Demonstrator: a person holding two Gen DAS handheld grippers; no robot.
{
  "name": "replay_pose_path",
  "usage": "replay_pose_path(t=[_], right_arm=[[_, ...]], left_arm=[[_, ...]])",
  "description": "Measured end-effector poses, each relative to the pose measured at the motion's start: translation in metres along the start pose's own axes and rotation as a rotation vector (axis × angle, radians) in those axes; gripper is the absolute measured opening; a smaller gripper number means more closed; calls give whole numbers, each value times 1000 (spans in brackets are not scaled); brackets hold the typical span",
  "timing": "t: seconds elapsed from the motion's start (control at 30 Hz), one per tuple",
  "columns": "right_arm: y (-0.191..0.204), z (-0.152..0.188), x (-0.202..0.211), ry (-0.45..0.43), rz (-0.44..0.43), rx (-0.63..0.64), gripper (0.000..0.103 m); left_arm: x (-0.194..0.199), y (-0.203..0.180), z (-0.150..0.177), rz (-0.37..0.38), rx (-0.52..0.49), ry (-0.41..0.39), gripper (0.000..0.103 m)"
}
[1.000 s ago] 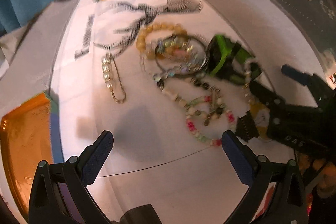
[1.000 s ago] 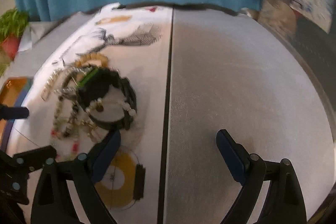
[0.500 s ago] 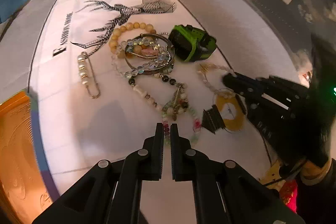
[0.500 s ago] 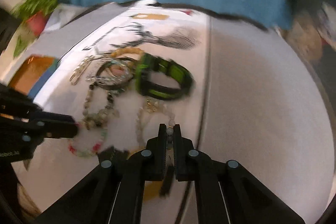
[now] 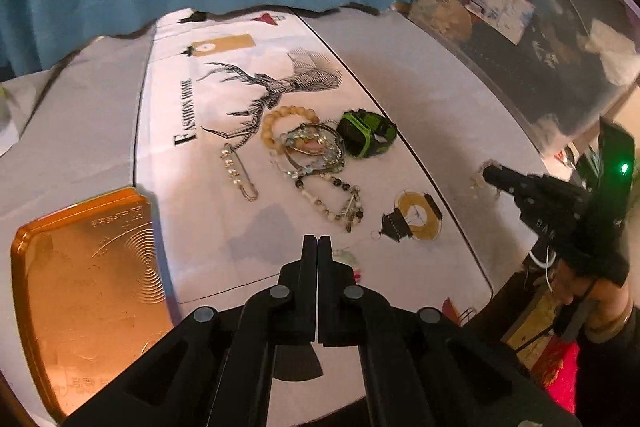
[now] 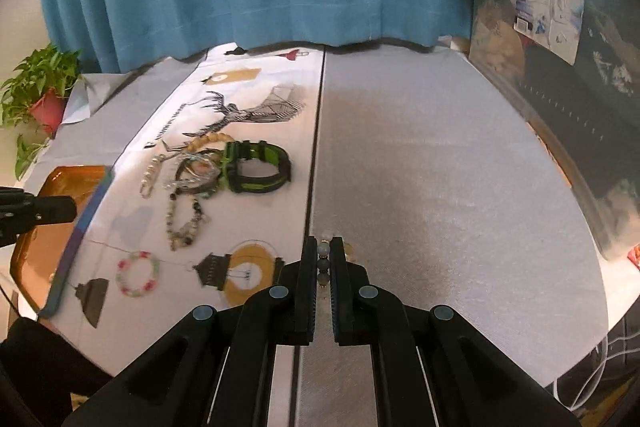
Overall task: Organize jewelry
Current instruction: 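Carry both bracelets over the orange tray and open both tools to drop them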
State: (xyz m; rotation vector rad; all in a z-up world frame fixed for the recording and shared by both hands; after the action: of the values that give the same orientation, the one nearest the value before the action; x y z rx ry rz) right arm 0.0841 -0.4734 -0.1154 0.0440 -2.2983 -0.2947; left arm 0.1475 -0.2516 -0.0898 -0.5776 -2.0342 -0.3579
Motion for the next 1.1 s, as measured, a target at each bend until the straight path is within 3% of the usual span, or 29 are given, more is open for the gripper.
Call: replay_pose_path(t=[0.03, 0.07, 0.1, 0.13, 0.17, 0.23, 0.33, 0.37, 0.4, 0.5, 0.67, 0.83, 1.1], right_arm=[[2, 1, 0, 5, -4, -3, 6], [4, 2, -2, 8, -7, -7, 6], [5, 5, -3, 9, -10, -11, 6], [6, 7, -4, 15, -11, -13, 6], [7, 9, -6, 21, -12, -16, 6], [9, 13, -11, 32, -22, -28, 6], [12, 17, -16, 45, -31, -24, 6], [13, 17, -18, 49, -34, -22, 6], [14, 18, -19, 51, -36, -23, 6], [13, 21, -21, 55, -37, -36, 6], [15, 17, -6, 30, -31, -50, 6], [37, 2, 32, -31, -33, -28, 6], [124, 10, 71, -51, -118, 49, 6]], left_arm=[[-8, 2, 4, -7, 1, 33, 8], [-14, 3, 8, -5, 7, 64, 19], [-24, 2, 13, 0, 11, 104, 36], [-29, 0, 17, -3, 9, 118, 43], [-36, -2, 20, -16, -3, 125, 48], [-48, -8, 24, -45, -42, 140, 48], [-67, -9, 32, -88, -73, 187, 42], [-65, -10, 31, -102, -83, 152, 26], [-66, -14, 32, -101, -104, 161, 5], [-62, -15, 31, -68, -88, 174, 4], [-19, -3, 22, -27, -10, 83, 4], [50, 37, 18, -42, 84, -49, 4], [117, 103, 77, -107, 181, -124, 4]])
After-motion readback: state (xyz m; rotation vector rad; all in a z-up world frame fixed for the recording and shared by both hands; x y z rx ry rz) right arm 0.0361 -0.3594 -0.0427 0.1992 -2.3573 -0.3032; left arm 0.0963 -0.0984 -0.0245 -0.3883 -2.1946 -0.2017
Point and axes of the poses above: each gripper's, at about its wrist camera, not at the fingertips, and x roughly against the way its jaws point, y to its left, z to its underside, the point moved 5 cm from there along -x, roughly the way its jaws point, and after that the axes turned 13 degrees about -z, right-handed, at the moved point
